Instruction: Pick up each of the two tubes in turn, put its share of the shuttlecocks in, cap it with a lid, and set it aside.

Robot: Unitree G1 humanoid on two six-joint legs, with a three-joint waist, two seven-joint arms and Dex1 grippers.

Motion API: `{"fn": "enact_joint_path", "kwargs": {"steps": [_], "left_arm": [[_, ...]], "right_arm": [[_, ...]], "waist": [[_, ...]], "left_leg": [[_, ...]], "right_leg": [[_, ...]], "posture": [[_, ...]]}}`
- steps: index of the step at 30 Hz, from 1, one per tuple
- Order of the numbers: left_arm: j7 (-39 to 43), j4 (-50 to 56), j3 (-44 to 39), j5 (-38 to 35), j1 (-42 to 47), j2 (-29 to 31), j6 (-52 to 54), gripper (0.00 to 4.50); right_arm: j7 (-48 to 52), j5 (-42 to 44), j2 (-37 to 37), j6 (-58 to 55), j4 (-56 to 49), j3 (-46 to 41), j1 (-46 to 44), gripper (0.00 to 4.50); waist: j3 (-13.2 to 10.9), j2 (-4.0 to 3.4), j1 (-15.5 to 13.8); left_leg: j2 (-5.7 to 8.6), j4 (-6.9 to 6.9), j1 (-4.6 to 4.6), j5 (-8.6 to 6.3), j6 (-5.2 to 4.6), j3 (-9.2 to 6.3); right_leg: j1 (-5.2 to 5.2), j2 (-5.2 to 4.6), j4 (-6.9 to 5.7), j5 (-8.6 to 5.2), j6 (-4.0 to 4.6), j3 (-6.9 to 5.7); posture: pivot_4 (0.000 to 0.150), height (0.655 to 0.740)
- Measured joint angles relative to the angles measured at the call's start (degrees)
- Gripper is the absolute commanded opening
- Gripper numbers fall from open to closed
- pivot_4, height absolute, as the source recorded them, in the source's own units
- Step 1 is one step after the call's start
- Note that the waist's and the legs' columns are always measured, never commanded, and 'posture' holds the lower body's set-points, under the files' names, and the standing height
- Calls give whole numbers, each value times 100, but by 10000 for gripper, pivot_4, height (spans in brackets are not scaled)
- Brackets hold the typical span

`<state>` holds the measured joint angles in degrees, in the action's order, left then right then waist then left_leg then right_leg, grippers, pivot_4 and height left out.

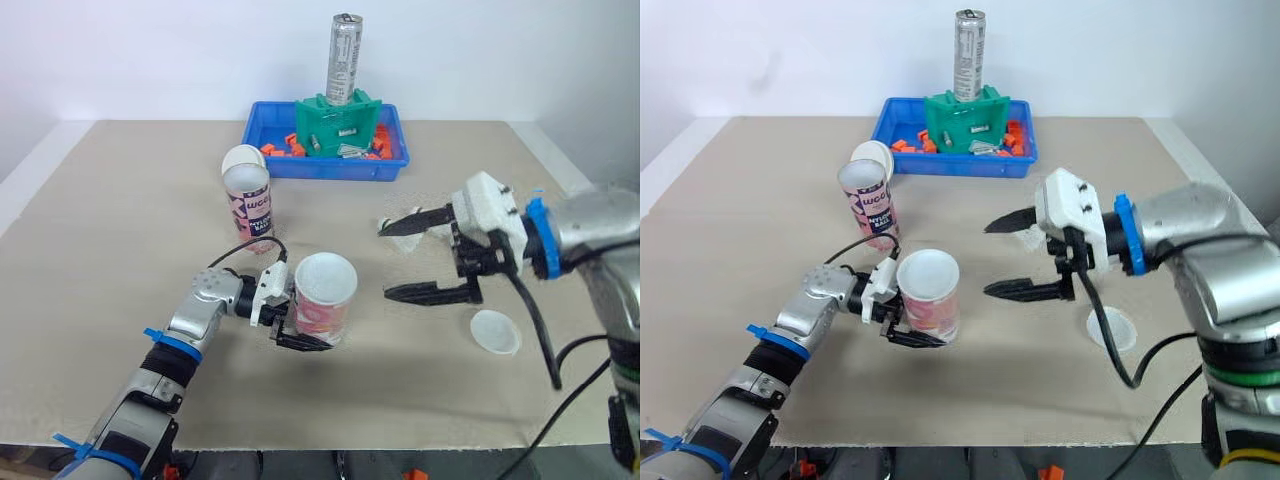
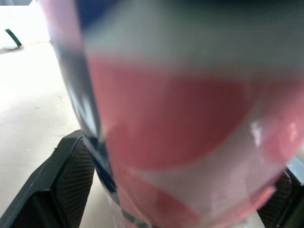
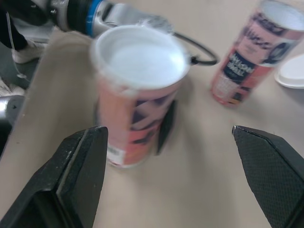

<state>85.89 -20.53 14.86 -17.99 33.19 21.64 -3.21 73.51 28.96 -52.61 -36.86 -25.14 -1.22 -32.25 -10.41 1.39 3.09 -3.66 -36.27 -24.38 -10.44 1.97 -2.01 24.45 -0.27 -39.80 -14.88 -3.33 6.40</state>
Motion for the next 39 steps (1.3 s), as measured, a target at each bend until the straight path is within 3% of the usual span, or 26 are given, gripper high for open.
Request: {"fn": "enact_joint_path", "kwargs": {"steps": [10,18,22,31,39], "left_arm": [[397,647,-745,-359,-402,1429,282,44453],[-217,2463,-1783,-1907,-724,2007,2234,44453],[-470,3044,-1954,-2101,-1370,2113,2506,44453],[-831,3525,-2386,-2345,-1860,2352,2721,44453],[-1201,3758,-2639,-2611,-1828,2391,2858,44453]], "right_arm": [[-289,-344,-153,564,-24,83,1019,45000],[-754,-428,451,326,124,780,1103,45000],[-967,-487,823,303,307,1031,1027,45000],[-1257,-483,1530,337,383,1398,1003,45000],[-1360,-482,1911,444,528,1483,958,45000]], "waist": [[-4,2,-17],[-9,12,-14],[-13,16,-18],[-16,24,-35],[-16,24,-36]], "left_leg": [[-2,6,-8,0,0,3],[-2,6,-22,-1,2,1],[-5,10,-21,-3,1,-2],[-4,3,-23,-2,1,-4],[-5,2,-23,-2,1,-4]], "right_leg": [[-4,-6,35,-3,19,-2],[-5,-8,58,15,-13,-3],[-4,-4,60,15,-11,-6],[-9,-7,64,9,11,-8],[-9,-6,64,10,11,-8]], "posture": [[1500,7075],[1500,7075],[1500,7075],[1500,7075],[1500,7075]]}}
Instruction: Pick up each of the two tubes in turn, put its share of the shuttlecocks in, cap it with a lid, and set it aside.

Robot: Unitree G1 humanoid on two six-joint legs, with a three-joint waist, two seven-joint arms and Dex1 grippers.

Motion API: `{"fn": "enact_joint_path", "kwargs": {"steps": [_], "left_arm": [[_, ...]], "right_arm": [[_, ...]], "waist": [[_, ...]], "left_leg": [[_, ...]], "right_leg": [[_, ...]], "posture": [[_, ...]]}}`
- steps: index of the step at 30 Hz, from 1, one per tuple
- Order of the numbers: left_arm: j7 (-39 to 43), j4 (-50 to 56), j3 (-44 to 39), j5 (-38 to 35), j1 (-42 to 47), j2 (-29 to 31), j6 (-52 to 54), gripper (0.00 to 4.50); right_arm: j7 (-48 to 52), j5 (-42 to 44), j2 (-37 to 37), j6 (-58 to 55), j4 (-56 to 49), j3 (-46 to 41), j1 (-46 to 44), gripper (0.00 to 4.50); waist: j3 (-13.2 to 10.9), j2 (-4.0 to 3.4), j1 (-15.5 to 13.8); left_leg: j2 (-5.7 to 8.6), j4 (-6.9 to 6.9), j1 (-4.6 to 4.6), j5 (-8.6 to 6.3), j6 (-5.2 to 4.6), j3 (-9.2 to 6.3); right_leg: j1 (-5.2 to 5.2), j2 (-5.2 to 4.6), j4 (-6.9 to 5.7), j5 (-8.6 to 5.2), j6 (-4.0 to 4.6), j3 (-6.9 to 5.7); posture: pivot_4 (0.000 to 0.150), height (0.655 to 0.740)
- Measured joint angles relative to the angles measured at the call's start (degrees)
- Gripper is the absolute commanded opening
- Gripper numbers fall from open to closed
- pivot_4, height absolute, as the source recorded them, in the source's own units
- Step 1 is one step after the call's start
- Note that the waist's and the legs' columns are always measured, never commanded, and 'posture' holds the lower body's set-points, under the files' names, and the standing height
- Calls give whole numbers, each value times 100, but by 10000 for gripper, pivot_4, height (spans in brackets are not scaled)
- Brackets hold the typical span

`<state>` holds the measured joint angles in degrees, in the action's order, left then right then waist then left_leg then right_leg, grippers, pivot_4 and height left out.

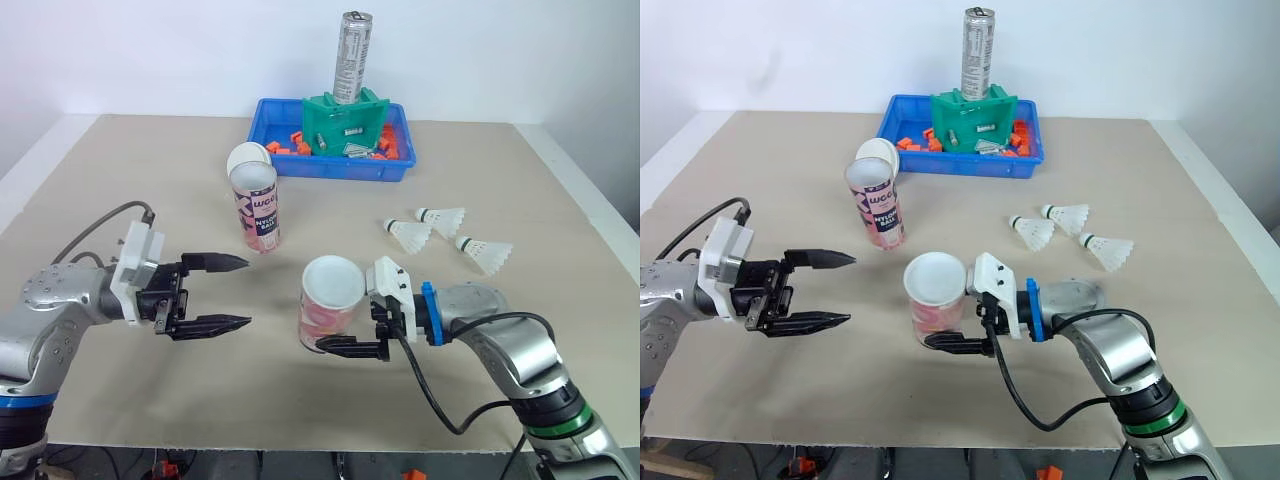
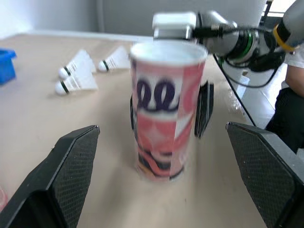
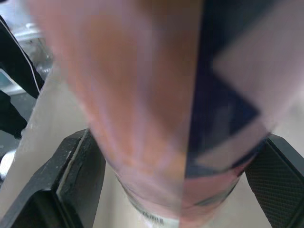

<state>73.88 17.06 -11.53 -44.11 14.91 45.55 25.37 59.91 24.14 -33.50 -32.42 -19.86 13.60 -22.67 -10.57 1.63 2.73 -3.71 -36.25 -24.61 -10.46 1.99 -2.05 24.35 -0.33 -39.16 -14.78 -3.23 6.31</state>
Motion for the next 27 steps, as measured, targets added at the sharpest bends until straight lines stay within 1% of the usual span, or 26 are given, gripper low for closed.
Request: {"fn": "enact_joint_path", "kwargs": {"steps": [3,5,6,8,10,12,15,18,22,24,26,27], "left_arm": [[-86,55,-13,-41,13,0,15,44453],[-85,58,-11,-40,29,6,12,45000],[-85,58,-6,-39,41,6,11,45000],[-85,57,11,-36,90,5,2,45000],[-83,56,66,-35,161,-7,-5,45000],[-85,51,157,-35,292,-99,-5,45000],[-98,10,490,-6,649,-420,-17,45000],[-161,-93,836,33,1066,-819,-20,45000],[-251,-457,1308,139,1883,-1487,-20,45000],[-242,-787,1594,299,2312,-1863,-81,45000],[-175,-1138,1822,466,2568,-2155,-212,45000],[-167,-1178,1833,487,2568,-2163,-229,45000]], "right_arm": [[-2,-1,91,55,97,0,-33,45000],[56,-1,95,117,139,1,-36,40003],[85,-2,97,135,161,1,-40,38230],[114,-7,113,182,219,1,-47,29392],[114,-17,128,231,256,1,-52,25073],[104,-22,129,241,283,-1,-65,25073],[53,35,116,196,277,-82,-69,25073],[-65,398,19,-42,181,-591,-116,25073],[-437,976,-497,-367,279,-2005,-449,25073],[-728,1033,-943,-373,883,-2843,-570,25073],[-1286,793,-1524,-338,2036,-3796,-708,25073],[-1334,762,-1562,-333,2140,-3894,-711,25073]], "waist": [[0,0,0],[0,0,0],[0,0,0],[0,0,0],[0,0,0],[0,0,-1],[0,1,-12],[0,1,-15],[0,1,-43],[0,1,-98],[1,0,-129],[1,-1,-123]], "left_leg": [[0,0,0,0,0,0],[0,0,0,0,0,0],[0,0,0,0,0,0],[0,0,0,0,0,0],[0,-1,0,0,0,0],[0,-4,0,0,0,0],[2,-11,-3,1,1,0],[3,-20,-9,1,2,-1],[9,-29,-11,2,1,-4],[16,-33,-12,3,0,-6],[23,-29,-12,2,-2,0],[23,-25,-9,-1,-7,2]], "right_leg": [[0,0,0,1,-1,0],[0,0,0,1,-1,0],[0,0,0,1,-2,0],[0,0,0,2,-1,0],[-1,0,0,3,-1,0],[-2,0,0,4,-3,0],[-6,0,1,9,-10,0],[-6,0,2,31,-42,3],[-11,0,7,40,-46,3],[-20,-3,17,41,-49,5],[-20,-7,29,39,-48,18],[-21,-6,28,37,-52,20]], "posture": [[1500,7075],[1500,7075],[1500,7075],[1500,7075],[1500,7075],[1500,7075],[1500,7075],[1500,7075],[1500,7075],[1500,7075],[1500,7075],[1500,7075]]}}
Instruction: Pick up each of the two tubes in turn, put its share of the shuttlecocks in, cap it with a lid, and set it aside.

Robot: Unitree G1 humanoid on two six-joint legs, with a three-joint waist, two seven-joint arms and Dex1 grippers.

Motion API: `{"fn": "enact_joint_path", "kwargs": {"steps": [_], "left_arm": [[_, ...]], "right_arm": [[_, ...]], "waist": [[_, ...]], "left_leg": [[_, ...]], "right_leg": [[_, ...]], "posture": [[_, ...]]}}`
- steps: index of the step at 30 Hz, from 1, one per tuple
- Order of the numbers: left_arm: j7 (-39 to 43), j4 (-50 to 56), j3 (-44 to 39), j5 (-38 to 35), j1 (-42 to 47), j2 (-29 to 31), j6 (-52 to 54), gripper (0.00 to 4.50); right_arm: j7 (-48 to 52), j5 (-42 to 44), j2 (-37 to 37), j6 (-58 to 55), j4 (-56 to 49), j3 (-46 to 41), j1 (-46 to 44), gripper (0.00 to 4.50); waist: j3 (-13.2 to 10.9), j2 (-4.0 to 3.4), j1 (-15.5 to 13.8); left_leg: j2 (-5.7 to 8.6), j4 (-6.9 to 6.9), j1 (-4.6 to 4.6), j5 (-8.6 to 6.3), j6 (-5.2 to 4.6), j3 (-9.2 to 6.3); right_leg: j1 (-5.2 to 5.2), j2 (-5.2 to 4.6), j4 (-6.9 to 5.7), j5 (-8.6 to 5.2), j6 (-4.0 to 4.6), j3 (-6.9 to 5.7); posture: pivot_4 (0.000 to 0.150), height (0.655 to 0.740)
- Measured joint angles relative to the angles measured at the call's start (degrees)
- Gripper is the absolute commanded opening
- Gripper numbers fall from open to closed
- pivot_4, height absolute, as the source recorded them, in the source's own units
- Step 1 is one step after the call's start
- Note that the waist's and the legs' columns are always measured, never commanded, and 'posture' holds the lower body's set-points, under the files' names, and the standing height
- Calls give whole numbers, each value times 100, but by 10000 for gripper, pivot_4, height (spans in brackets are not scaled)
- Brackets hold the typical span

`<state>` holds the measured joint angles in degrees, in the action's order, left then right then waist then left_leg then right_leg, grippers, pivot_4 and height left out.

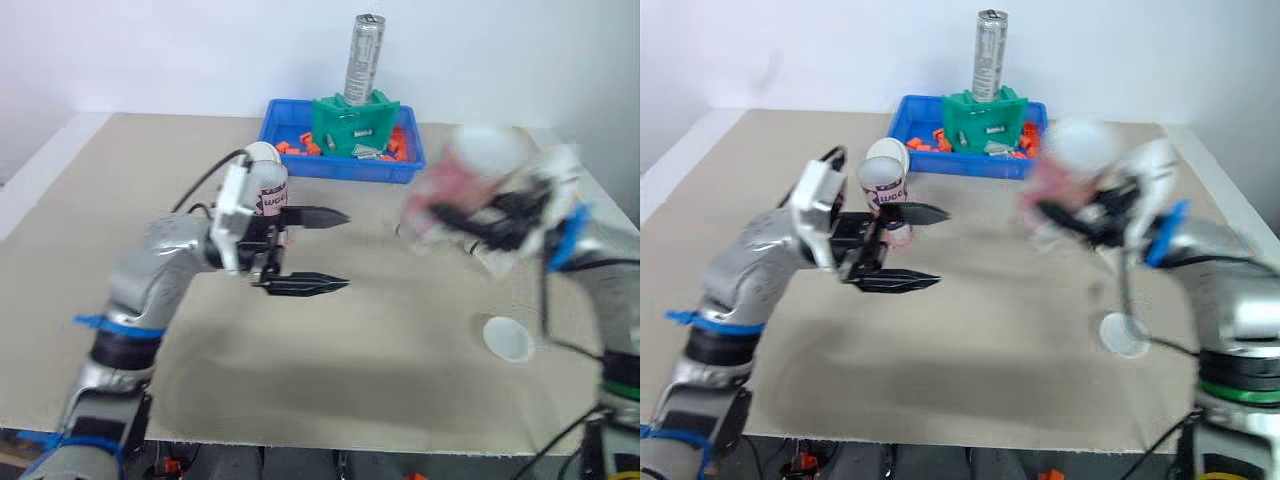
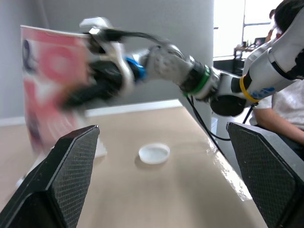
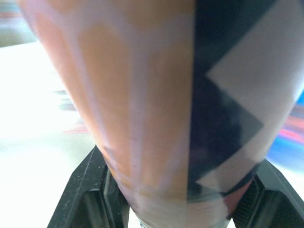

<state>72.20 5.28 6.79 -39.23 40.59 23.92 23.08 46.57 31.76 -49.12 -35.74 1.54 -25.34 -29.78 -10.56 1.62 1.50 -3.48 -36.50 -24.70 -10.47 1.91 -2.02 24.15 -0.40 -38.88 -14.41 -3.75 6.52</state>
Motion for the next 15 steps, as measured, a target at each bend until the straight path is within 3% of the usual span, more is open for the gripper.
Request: {"fn": "enact_joint_path", "kwargs": {"steps": [6,15], "left_arm": [[101,-905,296,371,338,-691,-241,45000],[-78,-1409,449,1009,509,-1089,-687,45000]], "right_arm": [[-786,-660,-440,425,1927,-294,-82,25073],[-1026,-921,-442,1181,3764,-330,-9,25073]], "waist": [[7,-19,141],[-1,-52,134]], "left_leg": [[-1,10,10,-23,-40,9],[17,4,10,-22,-39,24]], "right_leg": [[4,8,-13,-14,22,15],[2,-3,-11,-14,-16,38]], "posture": [[1500,7075],[1500,7075]]}}
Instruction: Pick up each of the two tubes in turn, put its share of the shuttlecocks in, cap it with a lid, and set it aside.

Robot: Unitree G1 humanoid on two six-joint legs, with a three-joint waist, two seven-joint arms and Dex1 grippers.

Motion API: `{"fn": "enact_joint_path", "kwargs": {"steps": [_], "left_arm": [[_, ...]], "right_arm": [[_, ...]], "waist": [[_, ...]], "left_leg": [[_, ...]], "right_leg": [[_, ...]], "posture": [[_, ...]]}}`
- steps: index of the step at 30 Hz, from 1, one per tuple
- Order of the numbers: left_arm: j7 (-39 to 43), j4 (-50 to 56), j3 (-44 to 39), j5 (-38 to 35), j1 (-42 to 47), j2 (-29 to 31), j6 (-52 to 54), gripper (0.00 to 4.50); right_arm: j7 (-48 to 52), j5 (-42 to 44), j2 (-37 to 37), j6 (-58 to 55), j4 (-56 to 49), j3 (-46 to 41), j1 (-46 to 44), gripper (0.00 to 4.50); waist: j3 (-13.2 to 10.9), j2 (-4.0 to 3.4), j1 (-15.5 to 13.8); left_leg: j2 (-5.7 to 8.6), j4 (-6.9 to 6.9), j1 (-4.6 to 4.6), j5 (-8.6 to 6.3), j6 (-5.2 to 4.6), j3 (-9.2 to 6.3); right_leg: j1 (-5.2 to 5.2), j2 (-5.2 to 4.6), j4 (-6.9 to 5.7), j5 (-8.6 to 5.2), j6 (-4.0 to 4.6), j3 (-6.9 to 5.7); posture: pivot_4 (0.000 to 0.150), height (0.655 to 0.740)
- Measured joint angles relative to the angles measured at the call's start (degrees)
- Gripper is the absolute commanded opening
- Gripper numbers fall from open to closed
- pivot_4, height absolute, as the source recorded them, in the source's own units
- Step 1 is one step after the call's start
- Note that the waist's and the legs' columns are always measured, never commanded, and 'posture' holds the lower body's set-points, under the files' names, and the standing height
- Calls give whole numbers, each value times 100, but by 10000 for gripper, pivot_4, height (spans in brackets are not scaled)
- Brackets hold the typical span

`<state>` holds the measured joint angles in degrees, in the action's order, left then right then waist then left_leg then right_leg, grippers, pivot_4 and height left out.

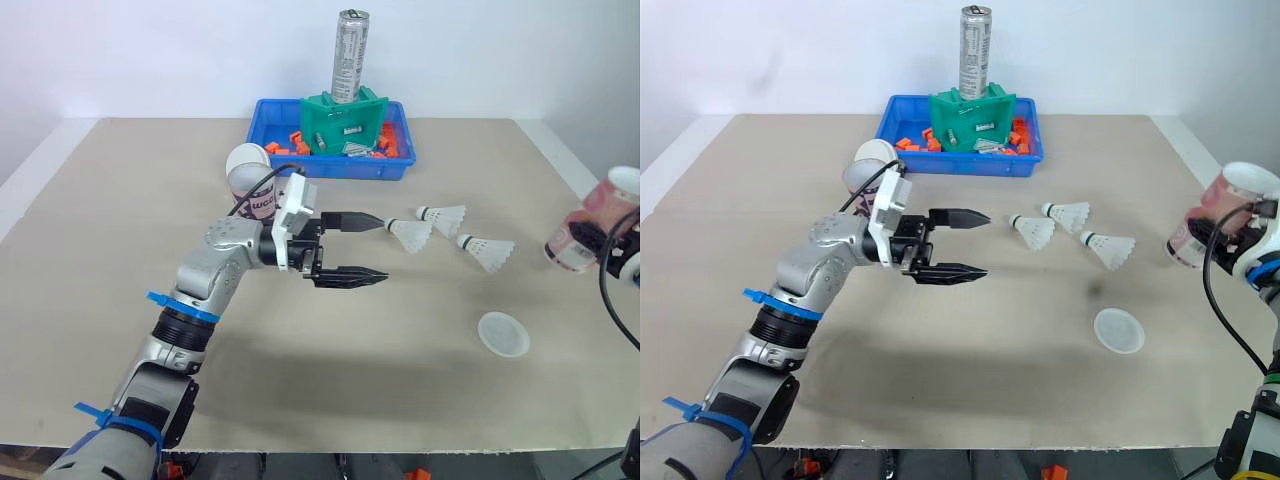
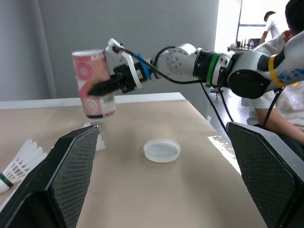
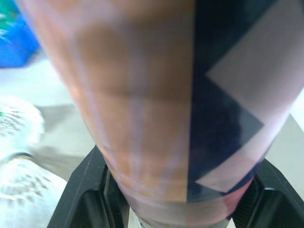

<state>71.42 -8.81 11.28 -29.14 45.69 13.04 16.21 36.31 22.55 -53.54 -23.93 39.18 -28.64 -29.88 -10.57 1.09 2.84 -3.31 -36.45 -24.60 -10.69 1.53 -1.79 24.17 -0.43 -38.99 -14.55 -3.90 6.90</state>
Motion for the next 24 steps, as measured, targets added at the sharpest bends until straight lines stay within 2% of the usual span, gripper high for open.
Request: {"fn": "enact_joint_path", "kwargs": {"steps": [5,8,10,16,24], "left_arm": [[-106,-1,0,112,19,-117,-142,45000],[-154,0,-7,117,18,-169,-211,45000],[-223,0,-35,118,19,-211,-244,45000],[-347,9,-76,118,18,-281,-278,45000],[-374,28,-94,125,6,-267,-258,45000]], "right_arm": [[15,-17,62,290,535,-59,-14,25073],[103,73,124,375,597,-107,-10,35348],[216,152,163,369,593,-147,40,44288],[328,267,307,304,477,-169,623,44777],[770,438,307,111,-525,-269,1583,44777]], "waist": [[1,-1,16],[1,-2,24],[1,-2,22],[2,-3,20],[2,-5,22]], "left_leg": [[1,0,9,1,0,6],[2,-1,12,4,1,6],[4,-3,15,4,1,6],[13,-4,18,4,1,4],[20,-7,28,4,0,4]], "right_leg": [[-3,1,0,5,-4,10],[-8,2,0,9,-10,13],[-13,1,0,9,-11,13],[-21,1,3,6,-16,25],[-32,1,2,6,-22,32]], "posture": [[1500,7075],[1500,7075],[1500,7075],[1500,7075],[1500,7075]]}}
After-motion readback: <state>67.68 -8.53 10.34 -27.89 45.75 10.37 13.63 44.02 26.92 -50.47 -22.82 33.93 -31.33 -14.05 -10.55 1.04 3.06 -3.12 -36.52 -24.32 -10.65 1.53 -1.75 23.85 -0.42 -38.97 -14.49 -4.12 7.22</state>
